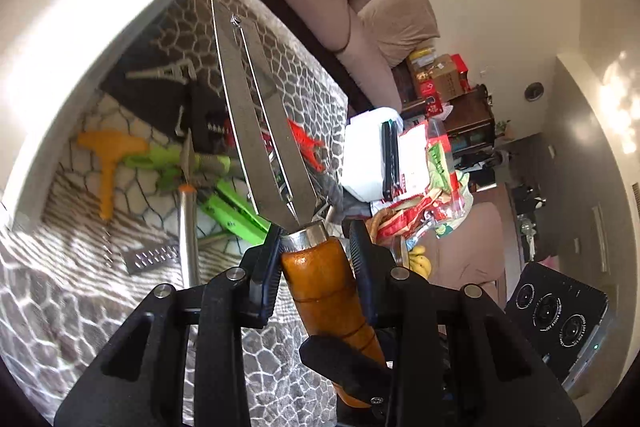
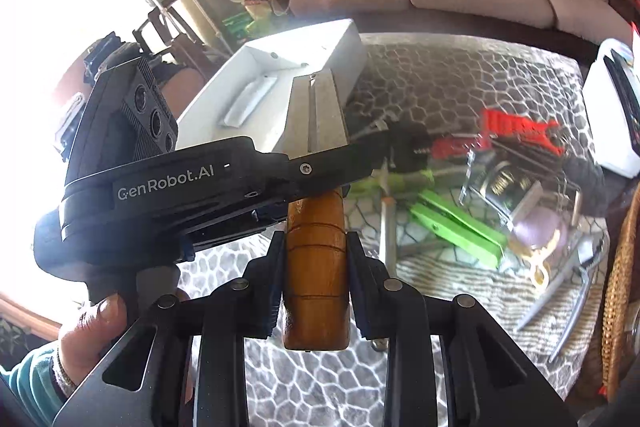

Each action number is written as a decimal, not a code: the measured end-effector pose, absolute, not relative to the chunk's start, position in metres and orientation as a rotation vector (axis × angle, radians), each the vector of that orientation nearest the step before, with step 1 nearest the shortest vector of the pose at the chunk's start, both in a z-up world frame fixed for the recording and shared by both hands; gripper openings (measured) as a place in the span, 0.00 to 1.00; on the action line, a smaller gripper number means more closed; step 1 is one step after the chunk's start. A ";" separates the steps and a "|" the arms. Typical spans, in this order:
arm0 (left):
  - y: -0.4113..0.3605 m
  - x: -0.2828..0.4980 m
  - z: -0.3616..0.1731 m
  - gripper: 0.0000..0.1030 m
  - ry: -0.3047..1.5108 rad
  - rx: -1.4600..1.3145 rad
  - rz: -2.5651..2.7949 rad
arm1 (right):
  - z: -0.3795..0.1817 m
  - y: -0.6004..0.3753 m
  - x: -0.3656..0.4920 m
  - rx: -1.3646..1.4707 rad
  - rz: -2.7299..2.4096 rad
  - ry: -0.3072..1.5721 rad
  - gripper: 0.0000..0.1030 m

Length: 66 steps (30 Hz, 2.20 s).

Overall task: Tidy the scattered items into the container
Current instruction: 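Carry the fork into the box and open the right gripper, then withdraw the right tool from the box back over the table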

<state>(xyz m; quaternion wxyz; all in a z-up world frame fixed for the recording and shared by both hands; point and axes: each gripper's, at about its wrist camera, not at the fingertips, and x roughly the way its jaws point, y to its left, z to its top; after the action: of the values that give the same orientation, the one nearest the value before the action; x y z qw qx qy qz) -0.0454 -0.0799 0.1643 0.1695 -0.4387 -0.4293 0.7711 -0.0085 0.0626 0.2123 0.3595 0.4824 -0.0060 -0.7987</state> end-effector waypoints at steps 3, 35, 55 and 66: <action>-0.127 -0.063 0.184 0.29 -1.190 -1.257 2.237 | 0.223 0.015 -0.024 1.232 -2.035 -0.050 0.28; -0.317 -0.221 0.011 0.34 -1.252 -1.772 2.107 | 0.070 -0.205 -0.154 1.700 -2.067 -0.199 0.28; -0.358 -0.129 0.081 0.63 -1.027 -1.772 2.364 | 0.097 -0.208 -0.125 1.669 -2.034 -0.005 0.70; -0.340 -0.082 0.130 1.00 -0.989 -1.688 2.465 | 0.143 -0.204 -0.089 1.505 -2.096 0.233 1.00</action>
<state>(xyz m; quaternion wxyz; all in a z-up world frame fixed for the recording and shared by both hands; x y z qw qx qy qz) -0.0823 -0.3400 0.1301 -0.0027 -0.5364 -0.3142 0.7833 -0.0888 -0.2040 0.1433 0.2718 0.5590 0.0865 -0.7785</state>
